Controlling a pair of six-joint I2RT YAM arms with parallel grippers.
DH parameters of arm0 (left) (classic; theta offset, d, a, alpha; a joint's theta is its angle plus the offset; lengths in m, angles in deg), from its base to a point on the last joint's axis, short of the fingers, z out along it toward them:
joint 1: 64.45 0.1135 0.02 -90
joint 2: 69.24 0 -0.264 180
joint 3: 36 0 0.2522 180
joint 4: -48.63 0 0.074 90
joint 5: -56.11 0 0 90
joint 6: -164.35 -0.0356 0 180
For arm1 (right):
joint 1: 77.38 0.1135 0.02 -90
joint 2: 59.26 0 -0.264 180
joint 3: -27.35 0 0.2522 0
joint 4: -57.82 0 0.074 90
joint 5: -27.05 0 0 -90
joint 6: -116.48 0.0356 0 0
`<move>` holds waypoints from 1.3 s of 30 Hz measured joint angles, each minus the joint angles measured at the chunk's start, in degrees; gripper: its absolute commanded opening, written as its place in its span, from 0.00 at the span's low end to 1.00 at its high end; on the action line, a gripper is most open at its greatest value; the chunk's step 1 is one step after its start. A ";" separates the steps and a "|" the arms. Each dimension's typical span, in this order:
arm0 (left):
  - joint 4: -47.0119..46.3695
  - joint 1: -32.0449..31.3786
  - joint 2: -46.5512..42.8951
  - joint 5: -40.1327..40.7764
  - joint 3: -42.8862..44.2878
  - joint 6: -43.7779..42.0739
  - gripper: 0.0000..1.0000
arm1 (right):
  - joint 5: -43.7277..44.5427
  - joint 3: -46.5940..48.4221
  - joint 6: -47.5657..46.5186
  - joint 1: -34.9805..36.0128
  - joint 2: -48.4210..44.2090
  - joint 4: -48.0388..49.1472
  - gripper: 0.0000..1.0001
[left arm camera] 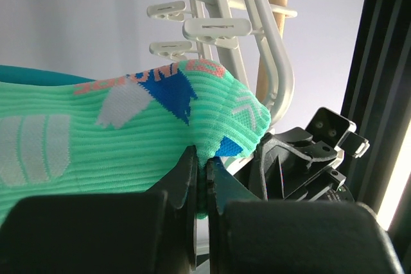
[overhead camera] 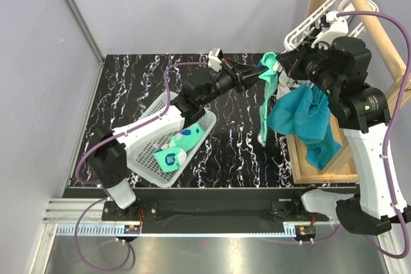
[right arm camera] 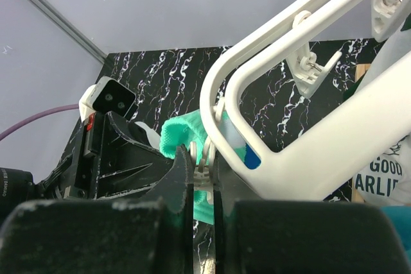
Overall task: Clip the socks to the hanger
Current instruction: Clamp the sock onto the hanger.
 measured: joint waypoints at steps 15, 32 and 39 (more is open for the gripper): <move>-6.36 -1.40 0.00 -0.07 -3.34 3.58 0.00 | 1.33 -0.02 -0.02 0.00 -0.59 0.00 0.00; -10.95 -1.68 0.00 -0.17 -5.25 5.42 0.00 | 2.71 -0.02 -0.02 0.00 -1.44 -0.22 0.00; -11.47 -2.73 1.22 -0.28 -3.48 5.81 0.00 | 2.69 -0.28 0.02 0.00 -1.68 -0.24 0.00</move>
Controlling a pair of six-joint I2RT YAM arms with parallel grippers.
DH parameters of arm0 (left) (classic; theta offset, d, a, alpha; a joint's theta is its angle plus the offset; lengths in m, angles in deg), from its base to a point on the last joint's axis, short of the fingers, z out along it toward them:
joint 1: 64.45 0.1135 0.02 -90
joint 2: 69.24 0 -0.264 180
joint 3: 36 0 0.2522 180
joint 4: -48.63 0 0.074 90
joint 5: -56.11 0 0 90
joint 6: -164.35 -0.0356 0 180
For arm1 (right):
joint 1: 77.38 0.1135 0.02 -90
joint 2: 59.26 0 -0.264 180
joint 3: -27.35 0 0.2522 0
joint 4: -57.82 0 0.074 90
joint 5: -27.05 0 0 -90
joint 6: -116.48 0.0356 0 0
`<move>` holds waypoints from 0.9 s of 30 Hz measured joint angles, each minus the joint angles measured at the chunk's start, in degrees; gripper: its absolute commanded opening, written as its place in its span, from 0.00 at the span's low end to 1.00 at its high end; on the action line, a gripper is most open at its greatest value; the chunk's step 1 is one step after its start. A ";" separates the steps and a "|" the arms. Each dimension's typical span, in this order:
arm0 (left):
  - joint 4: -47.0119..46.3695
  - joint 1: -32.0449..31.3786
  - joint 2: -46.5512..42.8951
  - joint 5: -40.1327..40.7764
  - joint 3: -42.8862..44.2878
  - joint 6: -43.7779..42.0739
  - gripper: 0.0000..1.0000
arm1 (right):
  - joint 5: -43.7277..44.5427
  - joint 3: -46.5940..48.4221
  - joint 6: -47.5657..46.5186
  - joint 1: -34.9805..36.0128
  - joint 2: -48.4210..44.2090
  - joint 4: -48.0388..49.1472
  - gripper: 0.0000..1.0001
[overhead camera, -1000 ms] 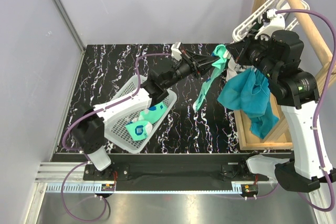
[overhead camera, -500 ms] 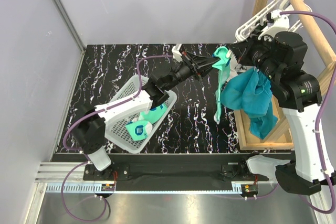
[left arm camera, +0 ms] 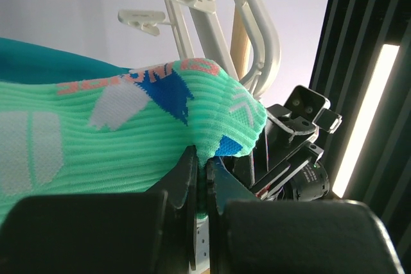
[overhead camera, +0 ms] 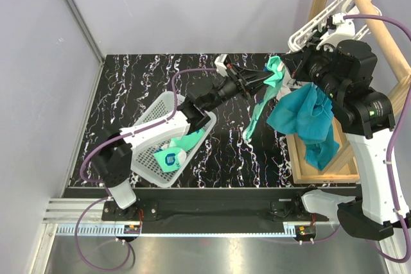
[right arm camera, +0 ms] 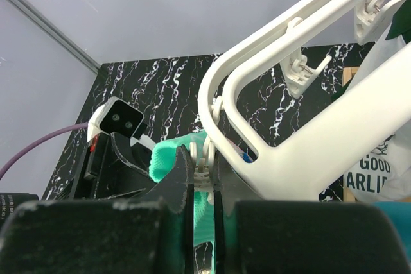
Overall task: Clip the socks to the hanger
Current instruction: Clamp the sock onto the hanger.
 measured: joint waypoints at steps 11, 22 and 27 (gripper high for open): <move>-0.28 -1.29 1.51 -0.13 0.68 0.48 0.02 | -1.07 -1.05 0.57 0.15 -0.74 -0.33 0.52; -1.84 -2.03 3.96 -0.87 4.66 0.79 0.64 | -3.58 -2.14 0.87 1.01 -1.33 -3.04 0.86; -0.02 -2.29 4.48 -2.23 4.59 -0.96 0.86 | -2.56 -0.35 0.46 1.01 -2.49 -4.68 0.97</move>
